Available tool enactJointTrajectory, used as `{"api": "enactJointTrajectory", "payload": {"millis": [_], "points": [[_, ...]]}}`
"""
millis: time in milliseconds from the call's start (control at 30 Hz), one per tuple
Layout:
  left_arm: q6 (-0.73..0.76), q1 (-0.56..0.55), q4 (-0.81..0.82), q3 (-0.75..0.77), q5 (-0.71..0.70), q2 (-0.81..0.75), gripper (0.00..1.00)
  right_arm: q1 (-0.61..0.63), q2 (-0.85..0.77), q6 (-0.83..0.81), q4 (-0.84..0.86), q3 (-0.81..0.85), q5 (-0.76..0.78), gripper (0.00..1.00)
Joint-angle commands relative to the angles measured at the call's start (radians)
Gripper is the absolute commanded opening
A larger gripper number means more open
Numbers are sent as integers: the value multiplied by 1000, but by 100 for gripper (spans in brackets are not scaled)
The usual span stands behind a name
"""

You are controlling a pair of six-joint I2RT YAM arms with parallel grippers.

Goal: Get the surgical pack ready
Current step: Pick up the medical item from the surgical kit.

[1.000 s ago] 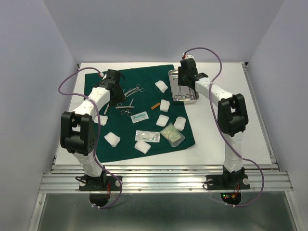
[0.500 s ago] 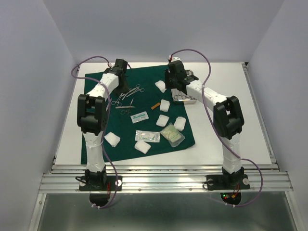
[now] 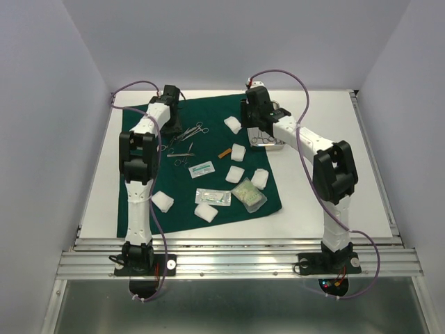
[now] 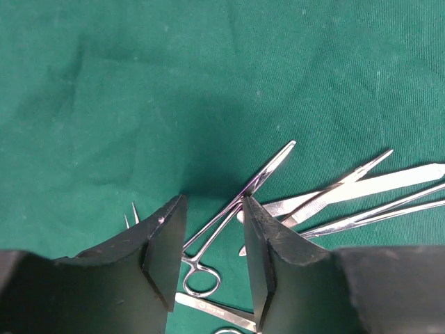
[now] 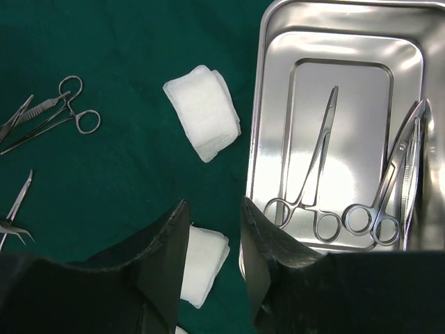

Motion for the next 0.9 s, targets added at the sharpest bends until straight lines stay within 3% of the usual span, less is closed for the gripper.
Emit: {"api": "enactJointTrajectory", "payload": {"millis": [0,367,667,867], "points": [[42,7,-36,45,44,3,48,-3,-45,6,3,24,-5,41],[45,7,26,-5,44,-59,45,-3,-68,28,5,-11,-11,41],[41,7,-11,81,21,46,46,-3,-80,32,6,-31,-16,41],[16,13,-36,110,-2,86,36,-3,-80,31,6,-42,-11,41]]}}
